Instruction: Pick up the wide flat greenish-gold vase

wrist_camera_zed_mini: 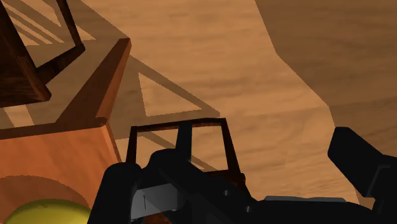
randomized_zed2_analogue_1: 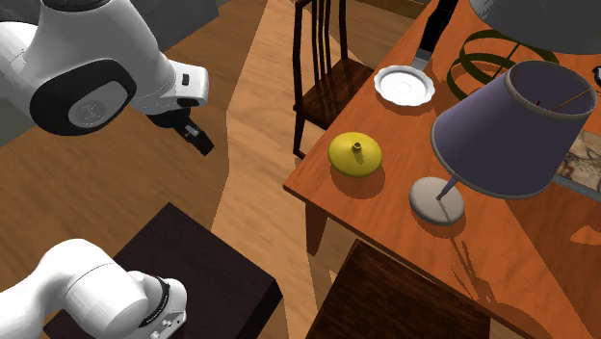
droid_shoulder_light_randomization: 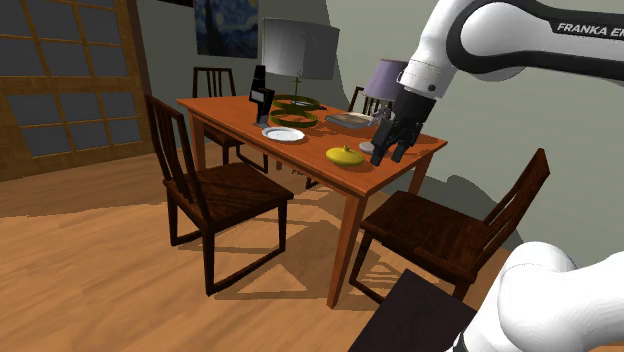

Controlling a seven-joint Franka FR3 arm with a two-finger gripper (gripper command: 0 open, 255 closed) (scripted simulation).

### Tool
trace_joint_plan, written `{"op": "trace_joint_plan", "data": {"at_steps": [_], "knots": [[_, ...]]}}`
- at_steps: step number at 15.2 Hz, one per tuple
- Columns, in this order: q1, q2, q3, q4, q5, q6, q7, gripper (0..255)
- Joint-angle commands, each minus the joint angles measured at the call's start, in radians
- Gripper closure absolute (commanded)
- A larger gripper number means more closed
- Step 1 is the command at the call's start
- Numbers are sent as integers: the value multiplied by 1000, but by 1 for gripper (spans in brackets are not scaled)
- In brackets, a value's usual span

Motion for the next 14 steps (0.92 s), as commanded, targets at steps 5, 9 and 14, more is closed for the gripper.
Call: {"op": "trace_joint_plan", "data": {"at_steps": [5,9,14], "knots": [[-17,117,-58,54,-25,58,-61,0],[-29,242,-115,127,-38,107,-121,0],[-39,407,-183,243,-31,149,-198,0]]}}
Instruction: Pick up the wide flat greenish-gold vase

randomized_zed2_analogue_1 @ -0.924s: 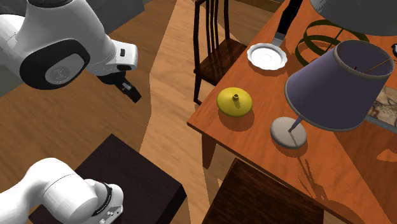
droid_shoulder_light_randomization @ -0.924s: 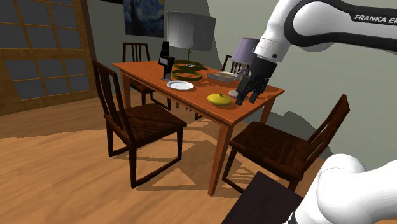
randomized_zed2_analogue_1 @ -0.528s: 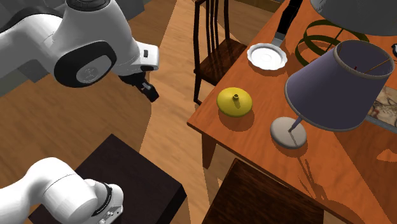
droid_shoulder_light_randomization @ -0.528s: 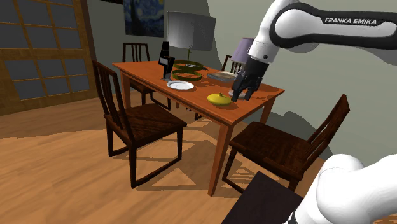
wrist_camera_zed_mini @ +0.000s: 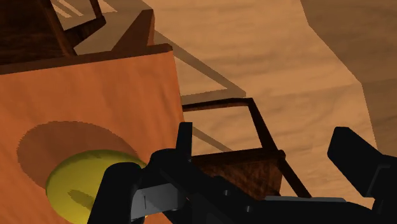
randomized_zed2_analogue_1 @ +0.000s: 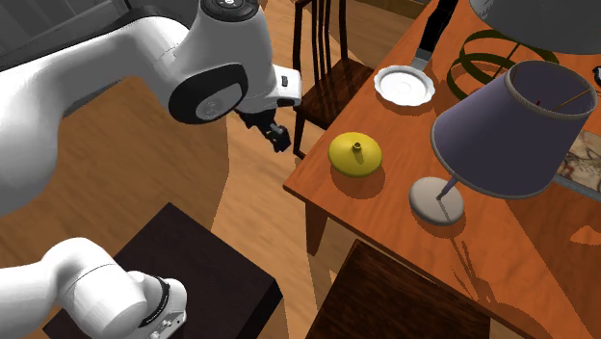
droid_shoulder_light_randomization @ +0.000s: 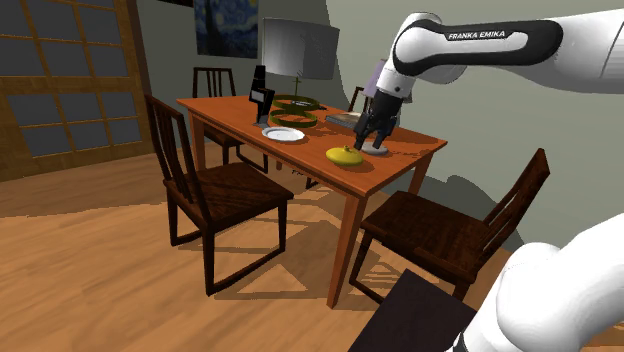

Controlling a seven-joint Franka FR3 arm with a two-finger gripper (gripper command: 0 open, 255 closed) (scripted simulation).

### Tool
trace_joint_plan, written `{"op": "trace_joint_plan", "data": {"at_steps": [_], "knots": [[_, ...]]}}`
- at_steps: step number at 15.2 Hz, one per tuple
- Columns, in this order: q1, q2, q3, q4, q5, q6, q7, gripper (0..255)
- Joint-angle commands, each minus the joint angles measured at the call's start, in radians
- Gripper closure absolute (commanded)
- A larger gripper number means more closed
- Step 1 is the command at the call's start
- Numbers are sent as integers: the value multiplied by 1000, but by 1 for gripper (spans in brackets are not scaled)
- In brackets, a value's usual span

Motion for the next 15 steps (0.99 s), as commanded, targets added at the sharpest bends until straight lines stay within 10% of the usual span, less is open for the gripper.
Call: {"op": "trace_joint_plan", "data": {"at_steps": [1,15], "knots": [[-3,64,-24,47,7,14,-29,0],[-94,606,-160,578,177,-26,-250,0]]}}
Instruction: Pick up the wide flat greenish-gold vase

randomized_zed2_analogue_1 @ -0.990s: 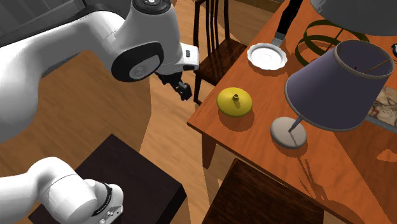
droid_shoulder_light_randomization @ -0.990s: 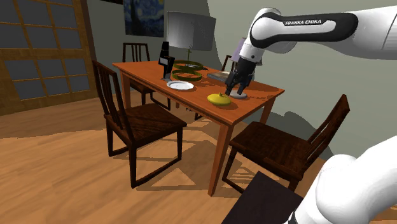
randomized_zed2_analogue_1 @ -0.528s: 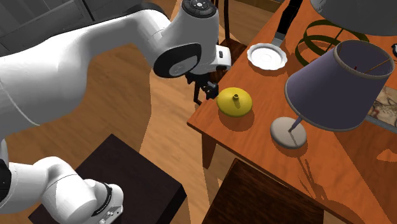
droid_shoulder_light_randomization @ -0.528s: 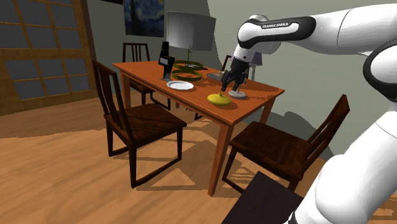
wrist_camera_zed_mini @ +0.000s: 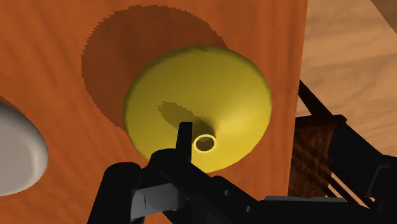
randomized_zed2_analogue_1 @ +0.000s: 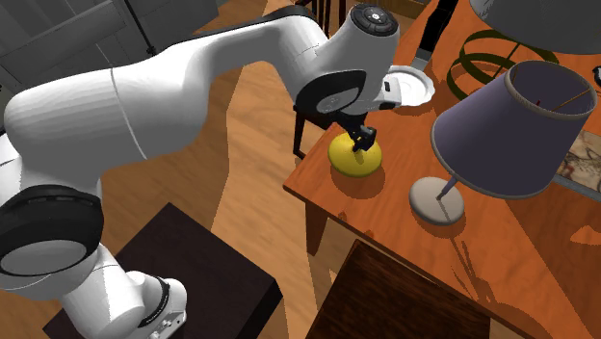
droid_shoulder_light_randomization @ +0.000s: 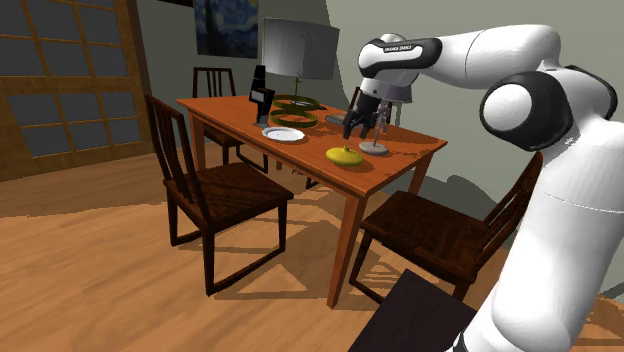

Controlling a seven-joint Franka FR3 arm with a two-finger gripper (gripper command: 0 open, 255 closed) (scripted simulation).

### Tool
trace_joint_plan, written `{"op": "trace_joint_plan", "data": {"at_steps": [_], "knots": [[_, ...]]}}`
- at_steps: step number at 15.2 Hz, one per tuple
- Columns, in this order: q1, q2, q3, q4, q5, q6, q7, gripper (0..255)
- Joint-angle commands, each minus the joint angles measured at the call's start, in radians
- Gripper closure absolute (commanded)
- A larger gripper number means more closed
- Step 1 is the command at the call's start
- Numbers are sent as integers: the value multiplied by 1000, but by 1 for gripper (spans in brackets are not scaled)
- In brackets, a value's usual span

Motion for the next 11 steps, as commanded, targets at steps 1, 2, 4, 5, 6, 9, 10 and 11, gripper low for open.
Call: {"op": "trace_joint_plan", "data": {"at_steps": [1,2,4,5,6,9,10,11], "knots": [[-29,93,-9,113,36,-31,-27,0],[-45,138,-12,170,53,-46,-38,0],[-50,149,-10,169,57,-37,-42,0],[-49,147,-9,154,57,-23,-44,0],[-47,146,-9,139,57,-9,-46,0],[-44,145,-8,97,59,31,-53,0],[-42,145,-7,76,60,52,-56,0],[-42,145,-7,76,60,52,-56,0]]}}
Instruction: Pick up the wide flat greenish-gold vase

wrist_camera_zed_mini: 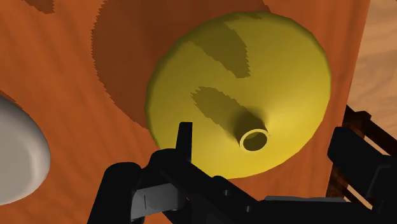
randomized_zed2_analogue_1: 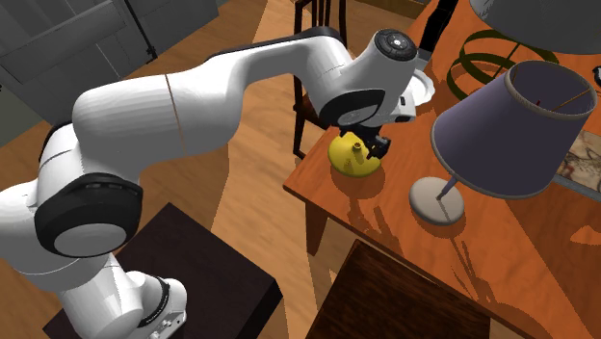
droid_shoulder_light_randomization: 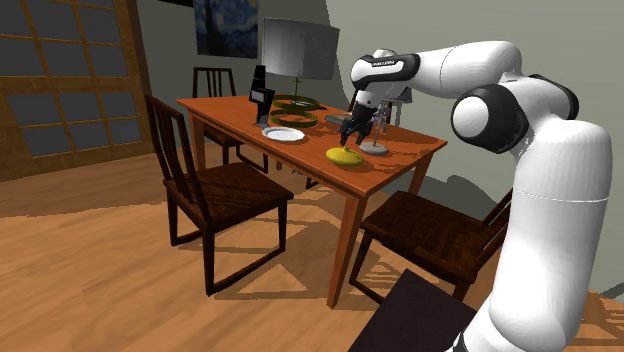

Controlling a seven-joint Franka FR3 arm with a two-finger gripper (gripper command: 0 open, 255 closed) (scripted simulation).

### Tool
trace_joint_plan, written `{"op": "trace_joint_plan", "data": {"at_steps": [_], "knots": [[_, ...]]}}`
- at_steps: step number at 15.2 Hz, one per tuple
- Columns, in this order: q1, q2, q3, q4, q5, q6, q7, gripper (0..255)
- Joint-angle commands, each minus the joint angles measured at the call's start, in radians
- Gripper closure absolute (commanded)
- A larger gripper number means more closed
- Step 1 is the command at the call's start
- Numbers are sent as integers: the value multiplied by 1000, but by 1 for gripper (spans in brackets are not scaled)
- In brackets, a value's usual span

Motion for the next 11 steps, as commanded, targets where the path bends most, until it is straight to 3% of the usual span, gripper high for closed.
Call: {"op": "trace_joint_plan", "data": {"at_steps": [1,2,11], "knots": [[1,-2,0,-12,0,11,-1,0],[1,-3,0,-14,0,12,-2,255],[1,-2,0,-12,0,10,-1,255]]}}
